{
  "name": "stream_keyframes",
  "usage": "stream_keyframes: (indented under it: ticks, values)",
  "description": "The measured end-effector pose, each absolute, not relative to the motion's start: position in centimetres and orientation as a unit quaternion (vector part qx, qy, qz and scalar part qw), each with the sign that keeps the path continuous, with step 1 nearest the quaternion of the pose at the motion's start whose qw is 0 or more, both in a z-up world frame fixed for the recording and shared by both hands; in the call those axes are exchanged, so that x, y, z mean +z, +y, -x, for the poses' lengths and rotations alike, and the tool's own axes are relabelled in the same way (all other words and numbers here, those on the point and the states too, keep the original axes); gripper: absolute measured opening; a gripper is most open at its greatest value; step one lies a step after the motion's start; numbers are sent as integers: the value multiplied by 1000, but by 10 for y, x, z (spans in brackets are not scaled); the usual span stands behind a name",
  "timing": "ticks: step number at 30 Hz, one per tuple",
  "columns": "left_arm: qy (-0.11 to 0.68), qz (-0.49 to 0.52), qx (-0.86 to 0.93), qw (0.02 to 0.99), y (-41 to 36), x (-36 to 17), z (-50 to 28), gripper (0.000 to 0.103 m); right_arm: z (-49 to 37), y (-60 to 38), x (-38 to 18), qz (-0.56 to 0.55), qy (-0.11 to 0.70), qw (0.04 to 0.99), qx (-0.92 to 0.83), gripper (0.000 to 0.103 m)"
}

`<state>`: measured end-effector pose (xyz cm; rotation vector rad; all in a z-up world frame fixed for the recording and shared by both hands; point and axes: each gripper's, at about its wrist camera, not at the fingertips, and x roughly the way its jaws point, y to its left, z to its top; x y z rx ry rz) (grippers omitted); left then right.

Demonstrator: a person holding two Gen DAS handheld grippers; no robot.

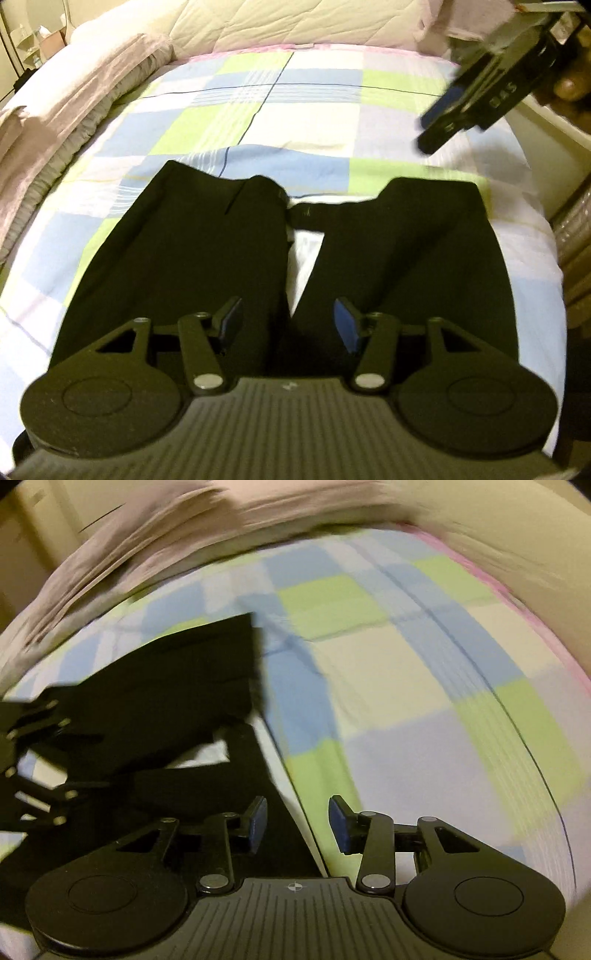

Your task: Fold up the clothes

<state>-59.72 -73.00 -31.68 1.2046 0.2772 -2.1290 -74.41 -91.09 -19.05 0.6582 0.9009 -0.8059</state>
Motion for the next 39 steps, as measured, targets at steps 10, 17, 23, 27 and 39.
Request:
stream_keyframes:
  ticks: [10,17,23,27,39]
  values:
    - [195,-455,-806,325,-749,-336,626,49,685,-990,-276,-307,503,794,-148,41]
    - [215,-490,-786,309,-756,-346,639,51,695,-1006,-285,-345,492,794,-92,2]
    - [215,-493,-798,272,-773,-350,646,55,723,-1000,-238,-300,453,836,-75,0]
    - [209,-492,-805,257,-775,-351,649,34,728,-995,-218,-256,442,857,-65,0]
    - [219,-502,-783,294,-782,-369,644,37,692,-1048,-283,-253,455,848,-103,49]
